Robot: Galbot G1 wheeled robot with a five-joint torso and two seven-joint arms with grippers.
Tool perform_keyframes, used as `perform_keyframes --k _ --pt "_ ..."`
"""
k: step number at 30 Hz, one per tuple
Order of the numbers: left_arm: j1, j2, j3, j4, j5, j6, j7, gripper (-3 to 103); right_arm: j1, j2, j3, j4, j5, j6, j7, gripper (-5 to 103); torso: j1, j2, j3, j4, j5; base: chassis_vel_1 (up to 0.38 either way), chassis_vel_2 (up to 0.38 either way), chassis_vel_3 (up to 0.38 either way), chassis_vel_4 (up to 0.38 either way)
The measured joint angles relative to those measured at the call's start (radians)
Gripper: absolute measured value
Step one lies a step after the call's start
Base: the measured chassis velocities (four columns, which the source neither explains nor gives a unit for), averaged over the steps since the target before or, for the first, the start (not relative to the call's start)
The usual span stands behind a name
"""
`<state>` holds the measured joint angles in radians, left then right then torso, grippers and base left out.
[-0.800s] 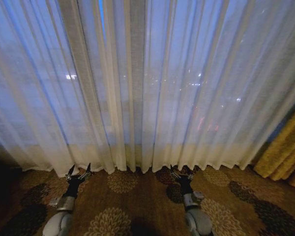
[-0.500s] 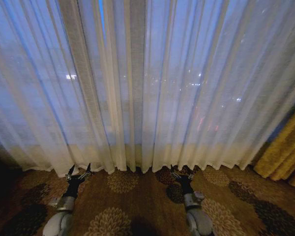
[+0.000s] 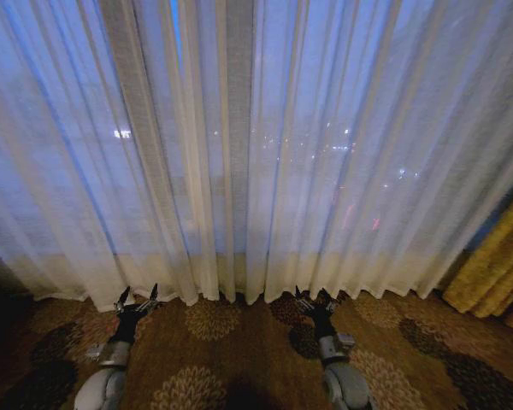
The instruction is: Open the curtains by pulling them apart, changing their state from closed to fully open.
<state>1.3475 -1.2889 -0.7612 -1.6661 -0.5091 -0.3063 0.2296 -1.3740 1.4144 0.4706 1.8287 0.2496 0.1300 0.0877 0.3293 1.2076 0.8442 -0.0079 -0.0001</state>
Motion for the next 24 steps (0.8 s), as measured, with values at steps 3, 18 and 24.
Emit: perform_keyframes --k 3,18,24 --pt "0.000 0.000 0.000 0.000 0.000 0.000 0.000 100 -0.001 -0.001 0.000 -0.001 0.001 0.002 -0.002 100 0.000 0.000 0.000 0.0000 0.0000 -0.263 0.254 0.282 -0.224" --pt "0.000 0.000 0.000 0.000 0.000 0.000 0.000 100 0.014 -0.005 -0.007 -0.032 0.006 0.007 -0.010 100 0.000 0.000 0.000 0.0000 -0.0002 -0.322 0.327 0.329 -0.348" --pt "0.000 0.000 0.000 0.000 0.000 0.000 0.000 100 0.024 0.000 -0.009 -0.048 0.007 0.018 -0.019 100 0.000 0.000 0.000 -0.0001 -0.0009 -0.326 0.362 0.333 -0.342"
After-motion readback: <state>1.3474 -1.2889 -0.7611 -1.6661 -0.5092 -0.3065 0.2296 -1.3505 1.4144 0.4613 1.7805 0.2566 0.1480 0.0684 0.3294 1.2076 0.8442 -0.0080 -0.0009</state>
